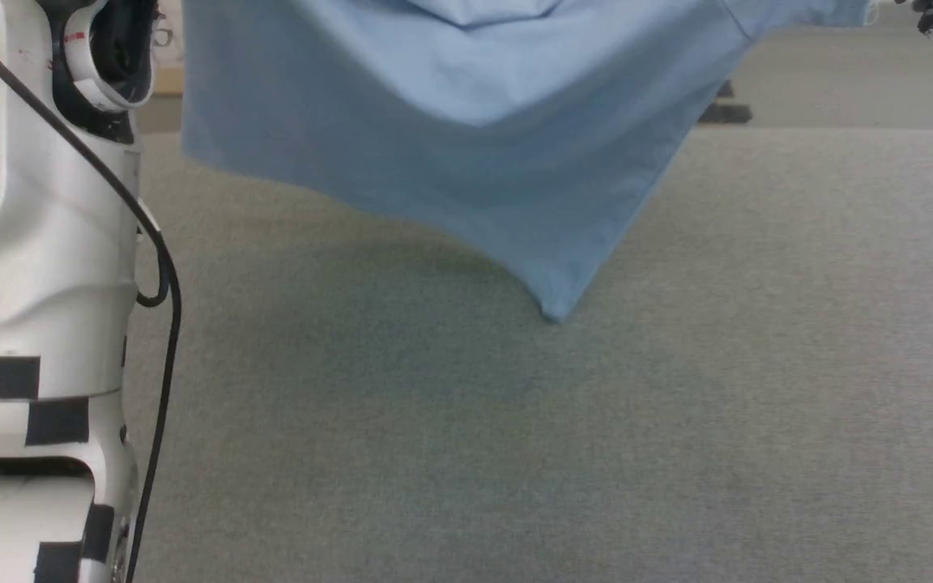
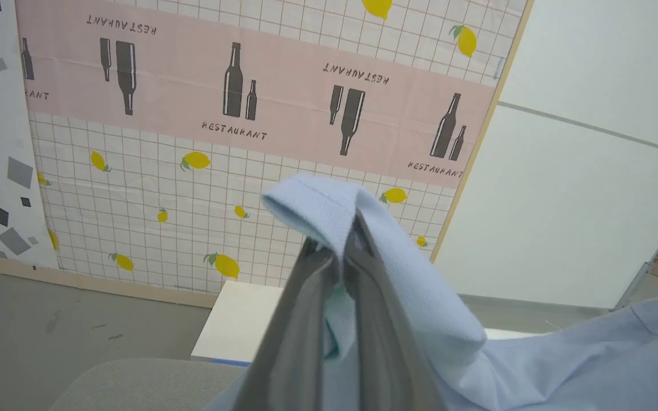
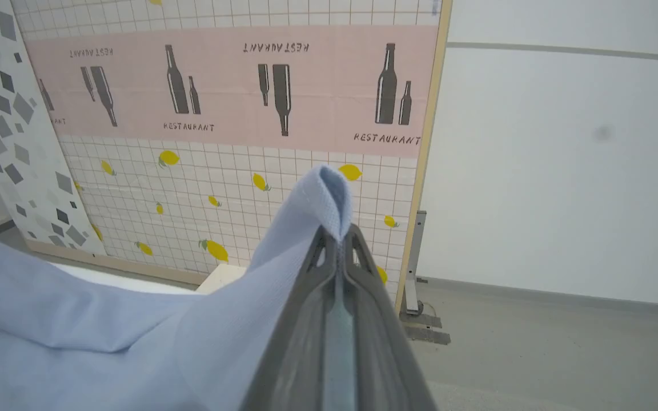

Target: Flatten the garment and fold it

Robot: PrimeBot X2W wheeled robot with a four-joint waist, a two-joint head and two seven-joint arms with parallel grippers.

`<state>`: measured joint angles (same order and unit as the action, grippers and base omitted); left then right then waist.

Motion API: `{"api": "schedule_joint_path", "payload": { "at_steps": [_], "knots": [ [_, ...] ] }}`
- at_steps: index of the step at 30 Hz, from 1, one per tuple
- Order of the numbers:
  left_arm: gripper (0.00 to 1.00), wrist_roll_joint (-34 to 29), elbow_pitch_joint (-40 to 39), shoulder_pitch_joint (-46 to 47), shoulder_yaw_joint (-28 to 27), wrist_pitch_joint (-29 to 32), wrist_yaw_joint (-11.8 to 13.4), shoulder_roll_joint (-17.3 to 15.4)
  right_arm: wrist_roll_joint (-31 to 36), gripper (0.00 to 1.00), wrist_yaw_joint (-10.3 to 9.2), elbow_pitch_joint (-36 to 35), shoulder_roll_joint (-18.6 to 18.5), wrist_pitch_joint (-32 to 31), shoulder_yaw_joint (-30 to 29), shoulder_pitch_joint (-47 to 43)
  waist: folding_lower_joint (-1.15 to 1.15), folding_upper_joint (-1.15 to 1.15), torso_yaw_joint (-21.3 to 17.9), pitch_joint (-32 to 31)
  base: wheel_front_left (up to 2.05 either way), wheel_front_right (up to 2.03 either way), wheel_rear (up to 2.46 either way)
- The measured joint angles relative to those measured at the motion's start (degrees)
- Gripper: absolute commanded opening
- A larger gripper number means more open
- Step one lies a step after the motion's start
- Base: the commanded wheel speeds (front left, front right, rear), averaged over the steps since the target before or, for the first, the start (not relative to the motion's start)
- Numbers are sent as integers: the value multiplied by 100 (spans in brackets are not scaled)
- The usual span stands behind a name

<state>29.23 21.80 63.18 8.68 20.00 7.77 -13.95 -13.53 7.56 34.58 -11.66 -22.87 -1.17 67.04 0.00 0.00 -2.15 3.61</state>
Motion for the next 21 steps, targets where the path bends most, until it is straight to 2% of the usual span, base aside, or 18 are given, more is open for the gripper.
{"api": "schedule_joint_path", "payload": {
  "at_steps": [5, 11, 17, 21],
  "knots": [
    [0, 62, 379, 113, -57, 166, -9, -48, 47, 0, 0, 378, 8, 9, 160, 161, 0, 0, -173, -248, 0, 0, 0],
    [0, 181, 416, 124, -78, 573, -8, -122, -53, 0, 0, 533, -37, -147, 308, 277, 0, 0, -385, -328, 0, 0, 0],
    [0, 243, 186, 163, -59, 1090, 178, -198, -169, 0, 0, 506, -160, -371, 463, 526, 0, 0, -495, -102, 0, 0, 0],
    [0, 188, -98, 318, -38, 1111, 298, -227, -227, 0, 0, 405, -268, -444, 483, 708, 0, 0, -548, 189, 0, 0, 0]
  ]
}}
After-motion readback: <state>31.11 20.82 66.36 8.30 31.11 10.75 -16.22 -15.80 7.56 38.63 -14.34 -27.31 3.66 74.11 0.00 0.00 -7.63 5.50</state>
